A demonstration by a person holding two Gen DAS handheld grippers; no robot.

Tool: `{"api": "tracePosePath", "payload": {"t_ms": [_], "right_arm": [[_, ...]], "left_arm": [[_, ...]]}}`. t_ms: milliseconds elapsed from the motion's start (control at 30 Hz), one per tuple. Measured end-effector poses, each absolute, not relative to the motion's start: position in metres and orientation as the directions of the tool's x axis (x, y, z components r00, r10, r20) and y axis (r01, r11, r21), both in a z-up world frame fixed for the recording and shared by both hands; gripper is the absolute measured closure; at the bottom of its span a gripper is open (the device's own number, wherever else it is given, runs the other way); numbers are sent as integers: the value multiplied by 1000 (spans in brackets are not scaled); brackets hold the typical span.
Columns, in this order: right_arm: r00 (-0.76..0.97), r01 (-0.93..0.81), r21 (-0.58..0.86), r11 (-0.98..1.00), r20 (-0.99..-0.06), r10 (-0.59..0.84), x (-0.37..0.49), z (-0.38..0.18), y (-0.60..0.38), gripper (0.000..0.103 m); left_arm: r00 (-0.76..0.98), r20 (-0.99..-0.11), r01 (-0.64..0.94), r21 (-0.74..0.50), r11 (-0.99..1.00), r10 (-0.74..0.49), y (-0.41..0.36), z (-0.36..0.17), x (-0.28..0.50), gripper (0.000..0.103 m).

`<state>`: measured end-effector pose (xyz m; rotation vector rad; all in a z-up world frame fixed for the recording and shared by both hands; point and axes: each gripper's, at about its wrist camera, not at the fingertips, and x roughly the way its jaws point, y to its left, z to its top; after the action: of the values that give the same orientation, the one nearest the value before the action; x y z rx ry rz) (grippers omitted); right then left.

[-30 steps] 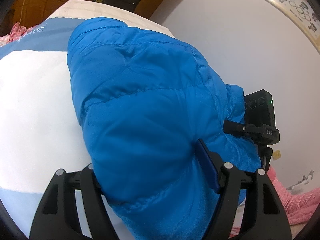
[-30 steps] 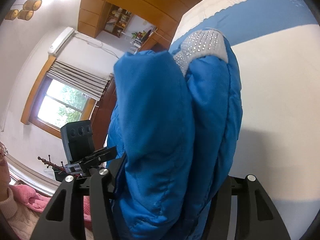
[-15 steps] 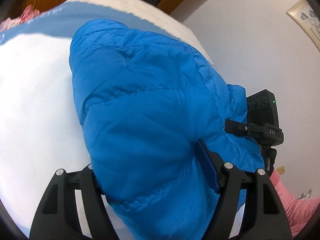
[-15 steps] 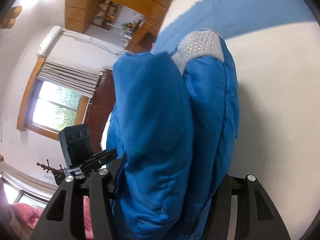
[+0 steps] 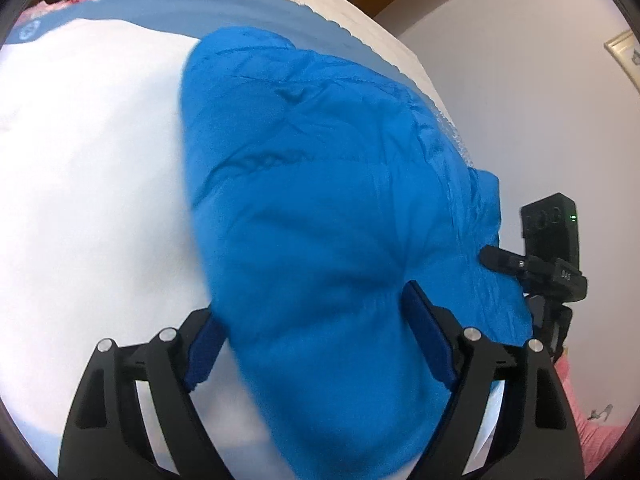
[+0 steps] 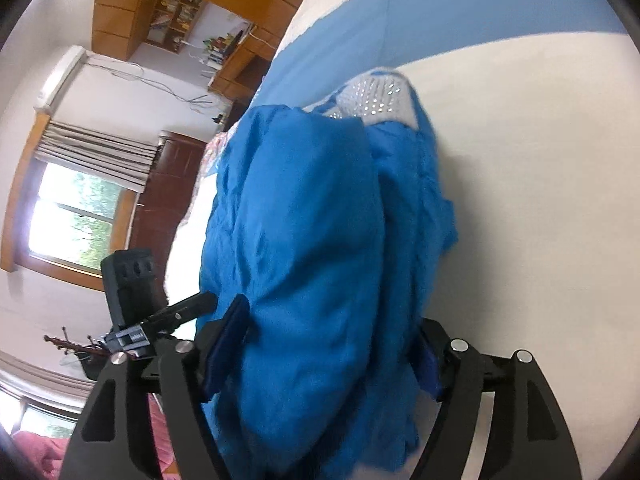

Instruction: Fold large clothes

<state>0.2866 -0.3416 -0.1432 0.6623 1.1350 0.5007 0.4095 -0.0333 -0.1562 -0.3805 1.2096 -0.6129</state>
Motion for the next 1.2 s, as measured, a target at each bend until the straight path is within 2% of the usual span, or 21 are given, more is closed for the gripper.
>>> {"api": "tracePosePath", "payload": {"t_ms": [200, 300, 467, 633, 833, 1000, 1200], "right_arm": [[381, -80, 677, 732, -658, 650, 228, -114, -346, 29], [379, -73, 587, 807, -732, 566, 206, -113, -342, 29], [352, -3, 521, 853, -798, 489, 192, -140, -349, 30], [331, 60, 543, 838, -803, 496, 195, -164, -353, 29], [369, 73, 495, 866, -820, 438, 179, -138, -354, 29], [403, 60, 361, 931, -862, 308, 151, -97, -341, 15], [434, 45, 277, 960, -871, 231, 113, -59, -312, 7]], "left_arm": [[258, -747, 258, -558, 788, -613, -32, -134, 360, 21], [272, -782, 274, -496, 824, -561, -44, -135, 340, 21], [241, -802, 264, -489, 832, -547, -49, -159, 334, 16], [226, -805, 242, -499, 832, -549, -58, -175, 338, 14], [258, -848, 219, -415, 883, -463, -70, -154, 334, 16], [293, -866, 191, -362, 913, -404, -68, -121, 318, 16], [367, -885, 162, -243, 956, -287, -77, -82, 287, 13]]}}
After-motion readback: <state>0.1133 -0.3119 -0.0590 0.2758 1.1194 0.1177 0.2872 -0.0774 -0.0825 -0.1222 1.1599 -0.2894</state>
